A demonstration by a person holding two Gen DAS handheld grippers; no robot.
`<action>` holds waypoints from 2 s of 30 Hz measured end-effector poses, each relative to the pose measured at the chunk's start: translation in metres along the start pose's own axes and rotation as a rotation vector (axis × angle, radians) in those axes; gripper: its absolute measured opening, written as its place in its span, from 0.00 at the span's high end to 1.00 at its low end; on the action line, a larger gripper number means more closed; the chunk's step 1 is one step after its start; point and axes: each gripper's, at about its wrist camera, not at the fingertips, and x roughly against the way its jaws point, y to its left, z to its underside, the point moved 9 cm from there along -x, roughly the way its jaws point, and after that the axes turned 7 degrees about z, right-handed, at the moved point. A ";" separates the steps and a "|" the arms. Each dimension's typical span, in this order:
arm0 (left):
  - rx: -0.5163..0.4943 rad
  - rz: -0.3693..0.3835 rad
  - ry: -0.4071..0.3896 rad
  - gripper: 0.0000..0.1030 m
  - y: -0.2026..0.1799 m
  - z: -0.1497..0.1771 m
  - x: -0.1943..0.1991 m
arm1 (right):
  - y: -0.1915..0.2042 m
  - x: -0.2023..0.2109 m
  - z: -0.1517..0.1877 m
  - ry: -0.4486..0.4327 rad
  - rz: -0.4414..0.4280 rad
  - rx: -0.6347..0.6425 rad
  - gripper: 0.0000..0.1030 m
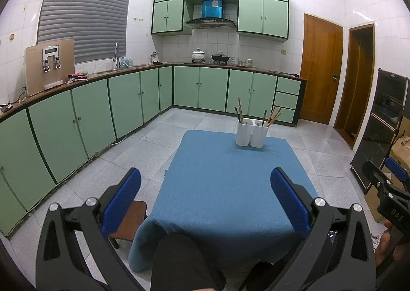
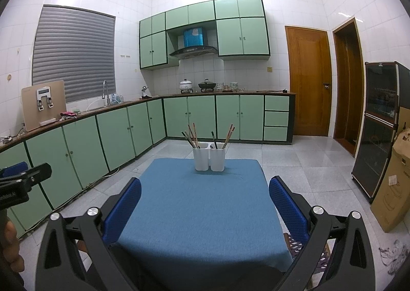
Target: Organize utensils
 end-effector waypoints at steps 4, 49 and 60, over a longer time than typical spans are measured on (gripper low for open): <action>-0.002 0.003 0.001 0.05 0.000 -0.003 0.000 | 0.000 0.000 -0.001 -0.001 -0.001 0.000 0.05; -0.007 0.002 -0.008 0.05 0.001 -0.006 0.003 | -0.001 0.001 -0.004 -0.003 0.001 -0.001 0.05; -0.007 -0.004 -0.022 0.05 0.002 -0.007 0.004 | -0.002 0.000 -0.004 -0.002 0.000 -0.001 0.05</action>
